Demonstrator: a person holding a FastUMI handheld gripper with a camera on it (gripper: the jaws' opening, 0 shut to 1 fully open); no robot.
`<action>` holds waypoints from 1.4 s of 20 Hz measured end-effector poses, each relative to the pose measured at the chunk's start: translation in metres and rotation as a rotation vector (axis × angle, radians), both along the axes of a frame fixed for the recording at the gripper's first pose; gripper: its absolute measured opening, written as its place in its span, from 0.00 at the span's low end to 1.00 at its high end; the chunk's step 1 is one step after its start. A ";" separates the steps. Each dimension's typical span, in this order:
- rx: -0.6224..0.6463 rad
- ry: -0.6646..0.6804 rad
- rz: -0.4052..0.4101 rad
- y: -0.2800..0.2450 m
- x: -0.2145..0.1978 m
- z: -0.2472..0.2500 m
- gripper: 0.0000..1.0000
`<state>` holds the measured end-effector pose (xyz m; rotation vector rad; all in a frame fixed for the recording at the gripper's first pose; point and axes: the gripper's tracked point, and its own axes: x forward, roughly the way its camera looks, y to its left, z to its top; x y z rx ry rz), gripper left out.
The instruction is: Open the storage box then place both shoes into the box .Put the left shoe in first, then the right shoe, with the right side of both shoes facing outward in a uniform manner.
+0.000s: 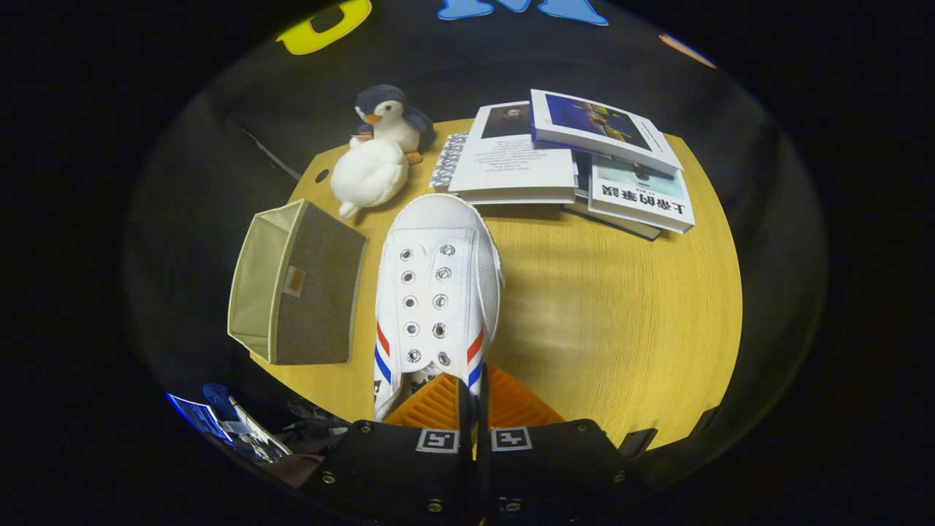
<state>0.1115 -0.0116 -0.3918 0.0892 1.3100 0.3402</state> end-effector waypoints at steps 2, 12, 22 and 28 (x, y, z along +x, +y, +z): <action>0.012 -0.014 0.027 0.019 0.004 0.015 0.02; 0.051 -0.080 0.155 0.114 0.023 0.064 0.02; 0.091 -0.065 0.290 0.231 0.032 0.069 0.02; 0.083 -0.035 0.366 0.282 0.026 0.054 0.02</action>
